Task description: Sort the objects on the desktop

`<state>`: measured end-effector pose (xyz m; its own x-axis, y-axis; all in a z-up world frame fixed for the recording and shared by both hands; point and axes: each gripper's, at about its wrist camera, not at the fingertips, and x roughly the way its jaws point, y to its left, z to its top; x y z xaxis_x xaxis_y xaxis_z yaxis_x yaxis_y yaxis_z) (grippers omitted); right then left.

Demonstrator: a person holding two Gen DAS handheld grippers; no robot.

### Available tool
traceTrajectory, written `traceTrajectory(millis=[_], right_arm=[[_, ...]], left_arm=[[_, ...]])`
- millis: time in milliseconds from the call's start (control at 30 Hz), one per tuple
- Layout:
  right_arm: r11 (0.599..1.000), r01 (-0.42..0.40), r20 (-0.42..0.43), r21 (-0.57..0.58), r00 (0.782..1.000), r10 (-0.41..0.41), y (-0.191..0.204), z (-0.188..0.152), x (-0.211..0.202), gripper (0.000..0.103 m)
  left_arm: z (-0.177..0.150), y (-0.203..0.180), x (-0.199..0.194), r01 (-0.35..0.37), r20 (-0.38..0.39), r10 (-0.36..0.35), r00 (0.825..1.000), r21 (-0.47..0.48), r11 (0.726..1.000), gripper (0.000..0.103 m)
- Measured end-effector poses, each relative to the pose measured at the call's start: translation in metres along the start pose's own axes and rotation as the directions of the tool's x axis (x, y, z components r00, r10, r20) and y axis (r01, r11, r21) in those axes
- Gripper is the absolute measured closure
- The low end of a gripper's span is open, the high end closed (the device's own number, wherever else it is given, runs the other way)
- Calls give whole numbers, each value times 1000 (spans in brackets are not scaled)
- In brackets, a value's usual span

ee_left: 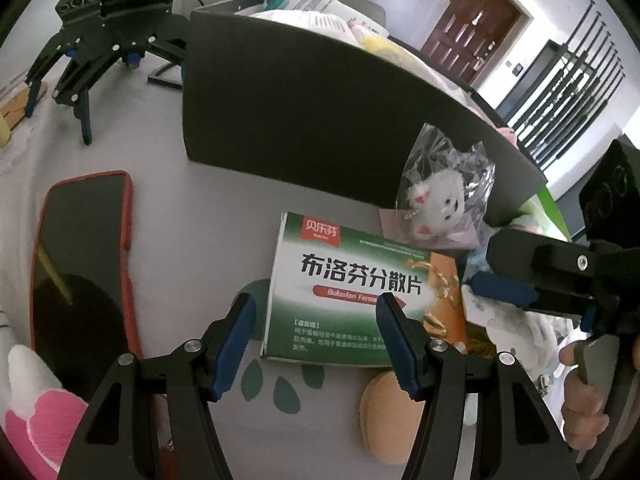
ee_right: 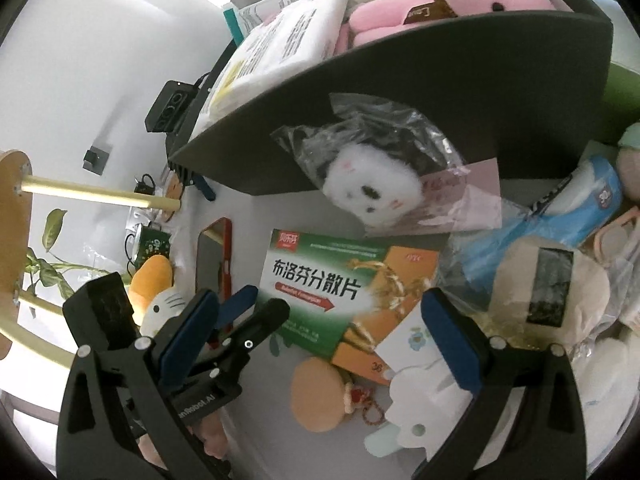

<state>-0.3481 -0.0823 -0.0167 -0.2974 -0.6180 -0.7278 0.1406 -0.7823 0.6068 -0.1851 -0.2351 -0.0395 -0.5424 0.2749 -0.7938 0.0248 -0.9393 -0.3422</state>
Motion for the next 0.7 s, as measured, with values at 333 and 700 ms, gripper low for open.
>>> traceTrajectory(millis=[333, 700], right_arm=[[996, 80, 7, -43, 997, -80, -6, 9, 13, 0], [990, -60, -74, -130, 996, 51, 14, 4, 26, 0]], left_arm=[[-5, -4, 5, -29, -28, 30, 999, 13, 999, 41], [-36, -11, -14, -55, -104, 57, 993, 23, 998, 32]])
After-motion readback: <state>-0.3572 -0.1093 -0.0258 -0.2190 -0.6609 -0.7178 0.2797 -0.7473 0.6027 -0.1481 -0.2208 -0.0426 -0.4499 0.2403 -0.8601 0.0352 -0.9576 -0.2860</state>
